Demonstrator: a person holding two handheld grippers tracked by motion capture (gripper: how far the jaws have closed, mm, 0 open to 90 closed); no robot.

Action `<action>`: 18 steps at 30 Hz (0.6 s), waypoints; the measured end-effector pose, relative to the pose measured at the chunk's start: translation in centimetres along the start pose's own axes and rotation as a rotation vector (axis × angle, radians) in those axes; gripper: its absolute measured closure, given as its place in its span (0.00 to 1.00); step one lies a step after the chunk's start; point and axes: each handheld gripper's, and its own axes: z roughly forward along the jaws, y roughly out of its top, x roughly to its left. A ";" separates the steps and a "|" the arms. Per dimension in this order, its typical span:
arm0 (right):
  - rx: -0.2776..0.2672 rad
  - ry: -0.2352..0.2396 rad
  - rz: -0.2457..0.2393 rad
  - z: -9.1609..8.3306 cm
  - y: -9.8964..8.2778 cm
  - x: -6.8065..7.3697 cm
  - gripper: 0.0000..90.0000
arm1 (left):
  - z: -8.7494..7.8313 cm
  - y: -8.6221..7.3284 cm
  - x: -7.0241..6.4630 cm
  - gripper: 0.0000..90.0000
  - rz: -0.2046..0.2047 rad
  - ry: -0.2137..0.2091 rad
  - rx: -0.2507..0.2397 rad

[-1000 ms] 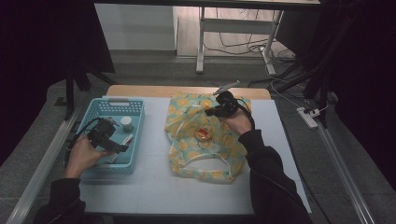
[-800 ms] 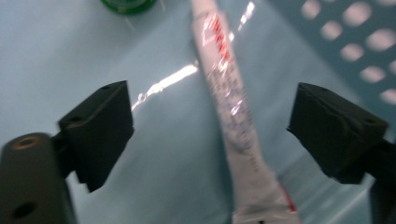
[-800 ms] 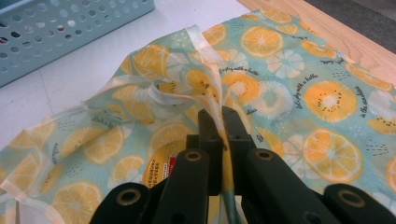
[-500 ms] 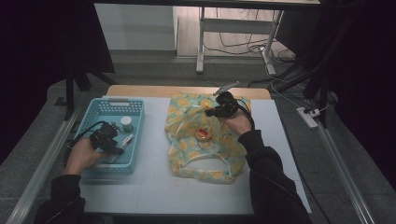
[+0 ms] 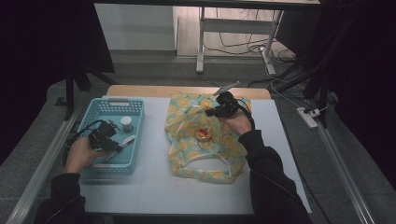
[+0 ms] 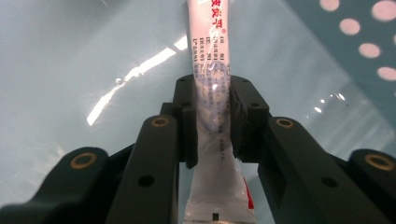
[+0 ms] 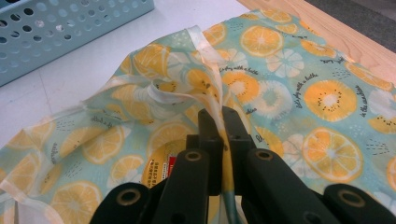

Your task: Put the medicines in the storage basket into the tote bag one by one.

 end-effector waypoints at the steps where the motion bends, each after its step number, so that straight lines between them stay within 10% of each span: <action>1: 0.000 0.000 0.000 0.0 0.0 0.0 0.99 | -0.2 0.0 0.1 0.83 -0.010 -0.005 -0.008; 18: -0.012 -0.002 0.002 -0.4 0.1 -0.1 0.99 | -4.8 0.7 -1.6 0.83 -0.015 -0.039 -0.240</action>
